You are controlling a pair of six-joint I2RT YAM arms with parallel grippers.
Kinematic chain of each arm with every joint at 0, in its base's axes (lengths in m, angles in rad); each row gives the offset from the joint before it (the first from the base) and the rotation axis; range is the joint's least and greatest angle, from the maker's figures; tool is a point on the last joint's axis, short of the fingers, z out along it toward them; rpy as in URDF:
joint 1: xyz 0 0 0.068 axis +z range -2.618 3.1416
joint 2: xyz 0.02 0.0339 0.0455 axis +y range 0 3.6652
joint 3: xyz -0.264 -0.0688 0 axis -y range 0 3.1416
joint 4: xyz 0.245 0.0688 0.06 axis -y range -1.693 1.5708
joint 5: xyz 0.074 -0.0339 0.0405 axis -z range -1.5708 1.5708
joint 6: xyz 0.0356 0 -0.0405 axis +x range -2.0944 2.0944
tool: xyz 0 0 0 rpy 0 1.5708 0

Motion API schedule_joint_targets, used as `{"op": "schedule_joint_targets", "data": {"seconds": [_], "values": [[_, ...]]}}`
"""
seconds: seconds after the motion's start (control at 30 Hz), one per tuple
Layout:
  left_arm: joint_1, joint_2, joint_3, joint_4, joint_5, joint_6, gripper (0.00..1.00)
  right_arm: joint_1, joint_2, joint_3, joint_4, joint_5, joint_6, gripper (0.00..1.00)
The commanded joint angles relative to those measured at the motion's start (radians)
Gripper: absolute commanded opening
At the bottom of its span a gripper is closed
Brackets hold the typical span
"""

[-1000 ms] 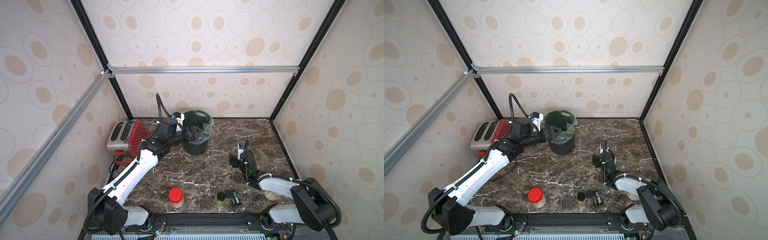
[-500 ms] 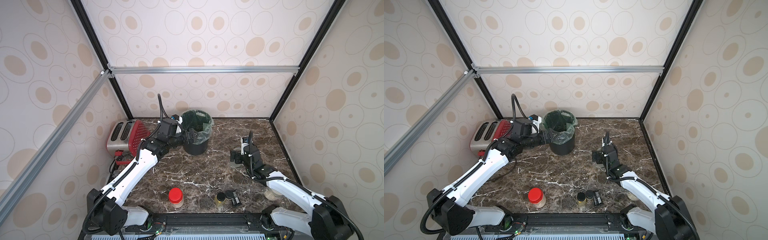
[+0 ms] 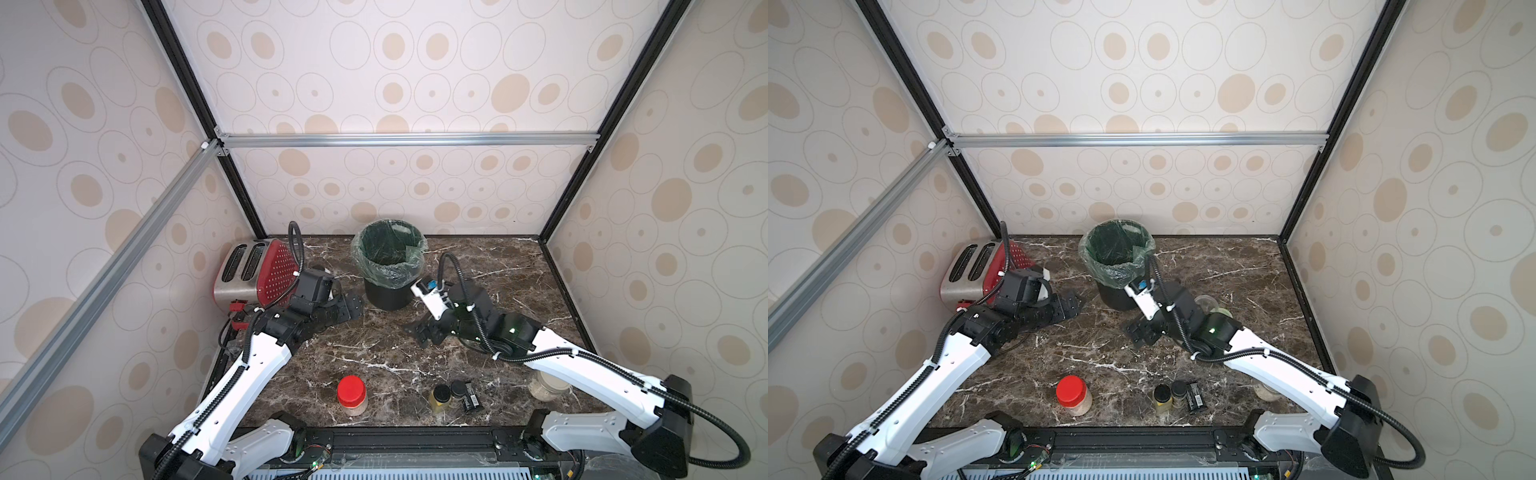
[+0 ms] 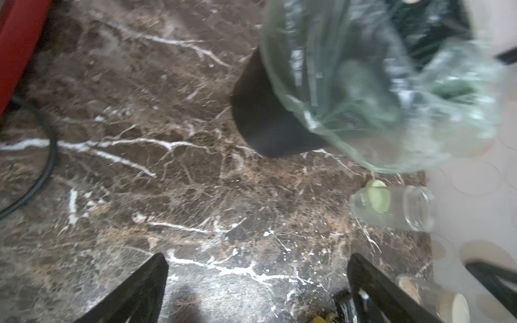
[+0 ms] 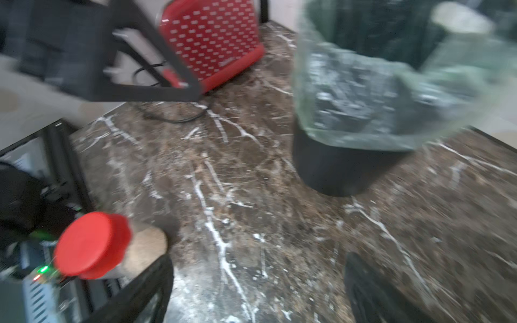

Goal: Empty expired oatmeal from jars
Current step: Place the jar at the center of the board, then pick up the jar from the center of the board.

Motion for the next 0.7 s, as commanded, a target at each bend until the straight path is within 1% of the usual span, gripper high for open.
{"op": "schedule_joint_targets", "data": {"seconds": [0.0,0.1,0.17,0.23,0.4,0.67], "values": [[0.080,-0.019,-0.065,0.004,0.026,-0.086,0.99,0.102,0.085,0.069,-0.023,-0.090,-0.105,0.97],[0.117,-0.028,-0.082,0.009,0.017,-0.093,0.99,0.194,0.172,0.105,0.028,-0.116,-0.148,1.00],[0.124,-0.029,-0.079,-0.004,0.001,-0.088,0.99,0.247,0.232,0.140,0.038,-0.125,-0.187,0.99],[0.131,-0.031,-0.079,-0.006,-0.006,-0.084,0.99,0.277,0.289,0.172,0.038,-0.145,-0.208,0.99],[0.138,-0.037,-0.077,-0.008,-0.006,-0.076,0.99,0.303,0.405,0.240,0.005,-0.188,-0.217,0.99],[0.141,-0.042,-0.079,-0.009,-0.006,-0.068,0.99,0.323,0.511,0.274,-0.015,-0.206,-0.223,0.99]]}}
